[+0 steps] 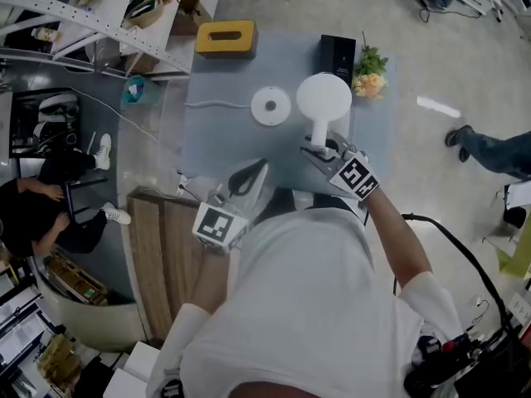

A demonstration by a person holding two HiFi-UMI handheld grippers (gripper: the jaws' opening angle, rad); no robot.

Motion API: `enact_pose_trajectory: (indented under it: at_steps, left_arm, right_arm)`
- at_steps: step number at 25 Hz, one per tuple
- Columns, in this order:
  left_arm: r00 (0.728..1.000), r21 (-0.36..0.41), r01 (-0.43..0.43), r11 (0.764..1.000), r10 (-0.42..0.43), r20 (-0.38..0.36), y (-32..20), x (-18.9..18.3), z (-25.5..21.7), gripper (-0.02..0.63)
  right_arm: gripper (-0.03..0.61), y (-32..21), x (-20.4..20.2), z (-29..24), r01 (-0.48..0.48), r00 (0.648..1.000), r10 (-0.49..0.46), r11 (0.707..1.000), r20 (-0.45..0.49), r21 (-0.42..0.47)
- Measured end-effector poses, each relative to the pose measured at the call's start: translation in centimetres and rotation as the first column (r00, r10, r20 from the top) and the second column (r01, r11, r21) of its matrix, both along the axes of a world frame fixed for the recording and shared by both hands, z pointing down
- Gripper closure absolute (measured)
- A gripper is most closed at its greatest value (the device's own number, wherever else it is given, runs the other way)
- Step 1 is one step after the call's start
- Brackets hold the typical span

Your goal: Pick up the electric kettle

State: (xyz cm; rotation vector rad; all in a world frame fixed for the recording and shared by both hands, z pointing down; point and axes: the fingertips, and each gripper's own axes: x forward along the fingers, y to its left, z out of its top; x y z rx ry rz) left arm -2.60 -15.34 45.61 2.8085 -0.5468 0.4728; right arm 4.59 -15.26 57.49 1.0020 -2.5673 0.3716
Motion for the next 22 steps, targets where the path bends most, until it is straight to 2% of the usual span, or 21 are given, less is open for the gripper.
enact_pose_trajectory:
  at_steps: [16, 22]
  left_arm:
    - [1.000, -0.014, -0.017, 1.000, 0.018, 0.025, 0.0, 0.1, 0.1, 0.611]
    - [0.999, -0.022, -0.023, 0.999, 0.024, 0.031, 0.0, 0.2, 0.1, 0.611]
  right_arm:
    - [0.480, 0.6, 0.4, 3.8, -0.058, 0.998, 0.059, 0.996, 0.017, -0.066]
    - [0.480, 0.3, -0.1, 4.1, -0.063, 0.998, 0.064, 0.996, 0.011, -0.058]
